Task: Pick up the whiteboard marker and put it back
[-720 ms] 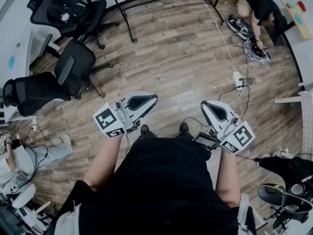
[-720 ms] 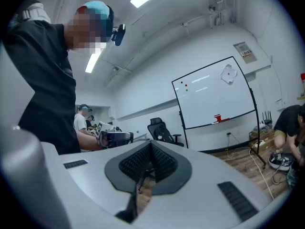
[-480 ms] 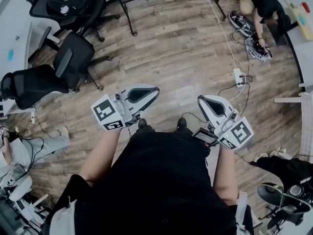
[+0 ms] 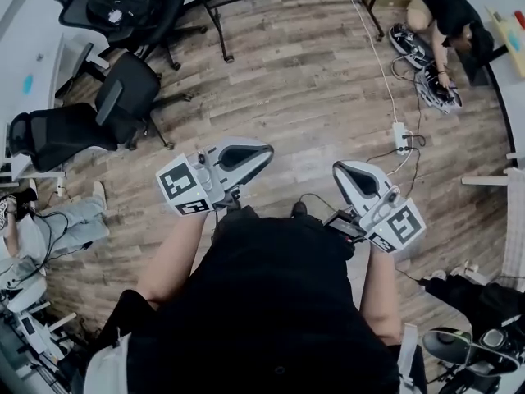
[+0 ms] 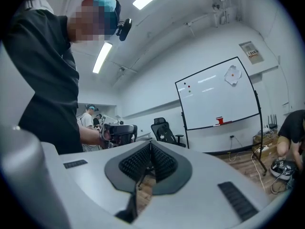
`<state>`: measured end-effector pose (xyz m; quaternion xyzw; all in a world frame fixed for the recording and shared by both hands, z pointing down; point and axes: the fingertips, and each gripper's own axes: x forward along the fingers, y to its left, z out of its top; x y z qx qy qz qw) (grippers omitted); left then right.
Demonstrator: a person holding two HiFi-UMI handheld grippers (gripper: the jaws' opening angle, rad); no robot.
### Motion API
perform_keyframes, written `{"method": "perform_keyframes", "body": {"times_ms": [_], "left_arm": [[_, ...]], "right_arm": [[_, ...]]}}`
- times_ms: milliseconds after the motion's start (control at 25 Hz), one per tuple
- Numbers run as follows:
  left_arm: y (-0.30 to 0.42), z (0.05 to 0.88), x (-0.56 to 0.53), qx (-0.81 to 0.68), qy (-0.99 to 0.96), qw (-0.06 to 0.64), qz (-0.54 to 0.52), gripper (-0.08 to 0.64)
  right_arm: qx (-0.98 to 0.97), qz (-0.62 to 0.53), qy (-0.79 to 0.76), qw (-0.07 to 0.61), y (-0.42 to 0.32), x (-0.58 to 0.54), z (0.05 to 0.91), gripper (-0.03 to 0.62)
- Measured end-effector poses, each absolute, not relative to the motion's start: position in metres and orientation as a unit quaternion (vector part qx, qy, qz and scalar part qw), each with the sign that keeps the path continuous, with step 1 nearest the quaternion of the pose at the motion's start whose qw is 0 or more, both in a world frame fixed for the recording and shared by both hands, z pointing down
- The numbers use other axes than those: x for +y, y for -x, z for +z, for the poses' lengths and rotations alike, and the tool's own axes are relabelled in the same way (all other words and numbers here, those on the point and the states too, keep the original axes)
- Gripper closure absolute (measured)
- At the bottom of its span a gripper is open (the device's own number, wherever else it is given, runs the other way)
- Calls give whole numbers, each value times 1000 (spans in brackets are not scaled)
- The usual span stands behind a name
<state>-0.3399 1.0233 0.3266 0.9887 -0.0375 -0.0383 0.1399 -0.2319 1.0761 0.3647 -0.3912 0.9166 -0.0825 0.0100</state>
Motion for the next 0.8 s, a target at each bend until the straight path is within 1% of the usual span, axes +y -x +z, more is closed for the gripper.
{"method": "perform_keyframes", "body": {"times_ms": [280, 400, 520, 800], "left_arm": [[318, 329, 1027, -95, -983, 147, -54, 551], [323, 342, 1021, -119, -978, 166, -41, 551], [325, 354, 1002, -138, -970, 192, -50, 551], [310, 373, 927, -118, -966, 216, -74, 549]], "right_arm": [[923, -101, 372, 15, 176, 1079, 381, 572], [924, -113, 366, 16, 170, 1072, 390, 572], [925, -118, 362, 10, 170, 1050, 398, 572], [920, -130, 371, -4, 172, 969, 406, 572]]}}
